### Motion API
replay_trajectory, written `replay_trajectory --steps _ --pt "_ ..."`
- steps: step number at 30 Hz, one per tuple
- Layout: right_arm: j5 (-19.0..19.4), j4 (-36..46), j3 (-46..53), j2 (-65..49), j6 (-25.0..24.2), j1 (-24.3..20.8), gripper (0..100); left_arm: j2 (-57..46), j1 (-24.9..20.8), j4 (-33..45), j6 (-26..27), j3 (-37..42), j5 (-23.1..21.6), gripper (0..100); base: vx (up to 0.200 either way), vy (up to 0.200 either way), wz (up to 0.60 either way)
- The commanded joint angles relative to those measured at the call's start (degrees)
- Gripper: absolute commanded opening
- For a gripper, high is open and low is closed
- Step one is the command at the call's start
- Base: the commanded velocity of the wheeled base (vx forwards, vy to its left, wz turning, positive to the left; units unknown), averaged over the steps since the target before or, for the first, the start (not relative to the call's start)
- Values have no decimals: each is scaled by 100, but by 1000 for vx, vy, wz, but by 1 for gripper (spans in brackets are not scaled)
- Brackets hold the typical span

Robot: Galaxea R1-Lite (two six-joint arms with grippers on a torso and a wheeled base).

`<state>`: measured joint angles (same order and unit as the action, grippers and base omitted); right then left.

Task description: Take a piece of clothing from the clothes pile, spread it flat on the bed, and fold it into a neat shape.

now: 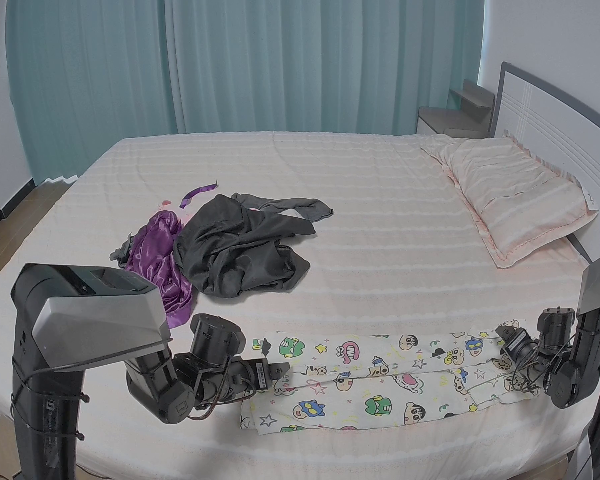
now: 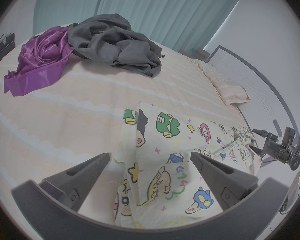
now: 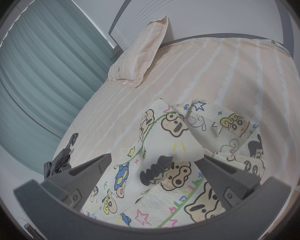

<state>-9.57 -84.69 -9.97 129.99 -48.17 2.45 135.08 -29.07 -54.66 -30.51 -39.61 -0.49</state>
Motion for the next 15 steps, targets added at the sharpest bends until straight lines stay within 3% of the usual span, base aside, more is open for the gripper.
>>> replay_trajectory --steps 1,15 --pt "8 -4 4 9 0 -34 100 264 -81 149 45 -293 -4 100 0 0 0" --pt "8 -13 -22 0 -9 -34 100 326 -336 755 195 -715 40 100 0 0 0"
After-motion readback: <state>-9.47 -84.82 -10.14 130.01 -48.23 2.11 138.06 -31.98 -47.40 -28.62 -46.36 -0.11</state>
